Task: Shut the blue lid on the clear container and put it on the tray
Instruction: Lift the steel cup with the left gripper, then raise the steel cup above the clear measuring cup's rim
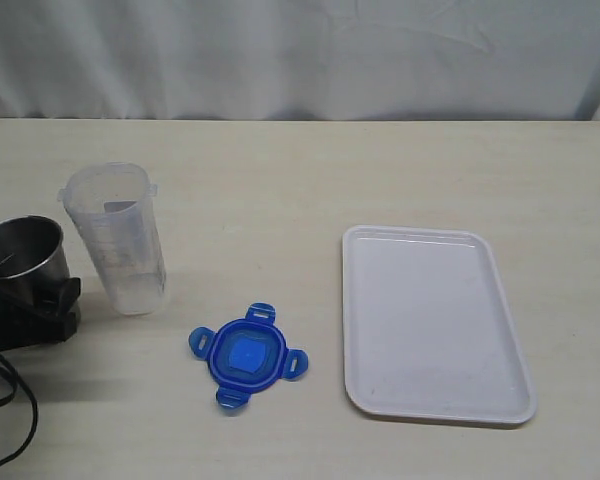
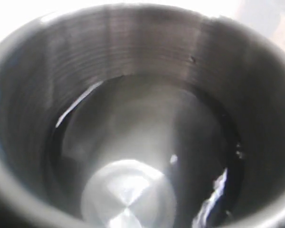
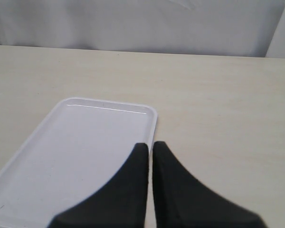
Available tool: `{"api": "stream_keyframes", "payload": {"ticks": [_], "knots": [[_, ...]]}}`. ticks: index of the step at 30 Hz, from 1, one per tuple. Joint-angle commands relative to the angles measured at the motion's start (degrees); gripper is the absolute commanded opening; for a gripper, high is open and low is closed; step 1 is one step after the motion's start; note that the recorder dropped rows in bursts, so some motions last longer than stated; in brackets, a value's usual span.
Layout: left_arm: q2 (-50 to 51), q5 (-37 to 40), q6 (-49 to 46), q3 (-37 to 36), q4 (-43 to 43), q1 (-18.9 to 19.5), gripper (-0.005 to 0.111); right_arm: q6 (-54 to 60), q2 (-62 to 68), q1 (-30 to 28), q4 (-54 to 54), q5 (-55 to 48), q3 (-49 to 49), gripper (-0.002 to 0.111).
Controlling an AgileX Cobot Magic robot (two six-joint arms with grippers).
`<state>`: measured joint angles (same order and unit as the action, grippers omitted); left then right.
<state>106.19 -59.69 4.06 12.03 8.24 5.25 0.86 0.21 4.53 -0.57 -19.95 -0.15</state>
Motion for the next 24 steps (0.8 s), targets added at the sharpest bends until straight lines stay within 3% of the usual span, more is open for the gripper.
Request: {"api": "stream_keyframes", "payload": {"ticks": [1, 21, 24], "knots": [[-4.1, -1.1, -2.5, 0.2, -2.0, 0.1, 0.000, 0.0, -0.2, -0.4, -0.1, 0.2, 0.1, 0.004], [-18.5, 4.2, -2.4, 0.2, -6.0, 0.1, 0.000, 0.0, -0.2, -0.4, -0.1, 0.2, 0.1, 0.004], [-21.2, 9.0, -2.4, 1.8, -7.3, 0.1, 0.000, 0.0, -0.2, -0.4, -0.1, 0.2, 0.1, 0.004]]}}
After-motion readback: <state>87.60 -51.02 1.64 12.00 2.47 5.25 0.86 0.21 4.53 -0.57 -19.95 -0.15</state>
